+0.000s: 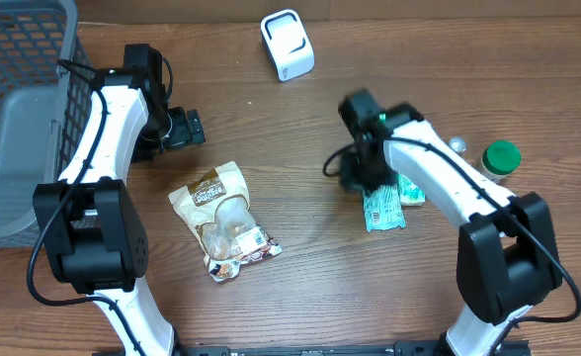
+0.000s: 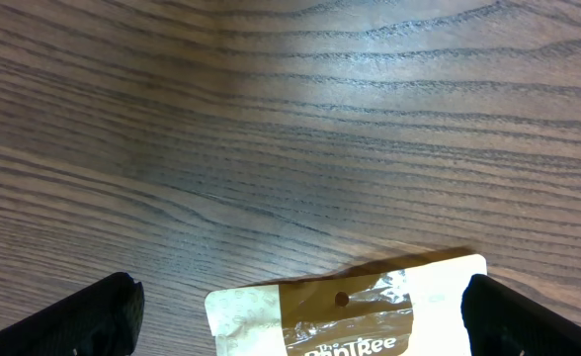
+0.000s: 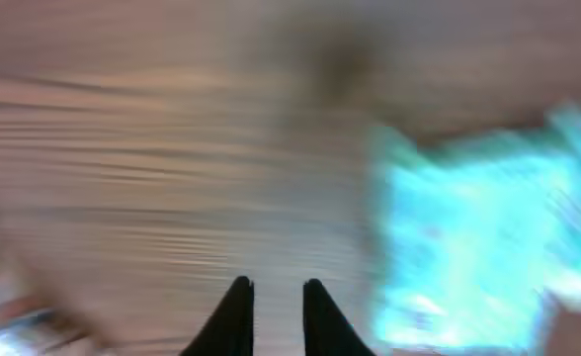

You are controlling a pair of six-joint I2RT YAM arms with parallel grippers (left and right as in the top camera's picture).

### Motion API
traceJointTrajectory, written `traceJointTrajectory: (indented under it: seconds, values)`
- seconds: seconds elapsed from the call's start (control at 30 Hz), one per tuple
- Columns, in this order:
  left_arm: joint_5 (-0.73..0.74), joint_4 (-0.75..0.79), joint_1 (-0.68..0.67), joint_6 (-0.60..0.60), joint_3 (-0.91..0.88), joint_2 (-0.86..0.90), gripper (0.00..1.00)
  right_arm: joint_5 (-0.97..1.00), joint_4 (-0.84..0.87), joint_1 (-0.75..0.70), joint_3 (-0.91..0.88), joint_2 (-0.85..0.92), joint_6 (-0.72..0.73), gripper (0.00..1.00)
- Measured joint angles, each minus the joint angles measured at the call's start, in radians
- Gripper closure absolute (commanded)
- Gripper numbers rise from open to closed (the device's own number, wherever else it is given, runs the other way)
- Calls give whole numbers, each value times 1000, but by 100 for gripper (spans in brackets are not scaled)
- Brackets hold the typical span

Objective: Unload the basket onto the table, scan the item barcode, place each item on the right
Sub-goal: 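Move the right gripper left onto the PanTree bag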

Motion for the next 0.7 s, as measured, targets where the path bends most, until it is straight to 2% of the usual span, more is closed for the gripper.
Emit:
traceJointTrajectory:
  seconds: [0.17, 0.3, 0.5, 0.7]
  values:
    - [0, 0, 0, 0, 0, 0, 1, -158, 147, 84, 27, 0, -73, 80]
    - [0, 0, 0, 0, 0, 0, 0, -213, 274, 178, 22, 0, -92, 80]
    - [0, 0, 0, 0, 0, 0, 0, -186, 455, 319, -15, 0, -105, 76]
    - [0, 0, 0, 0, 0, 0, 1, -103, 597, 417, -82, 0, -109, 79]
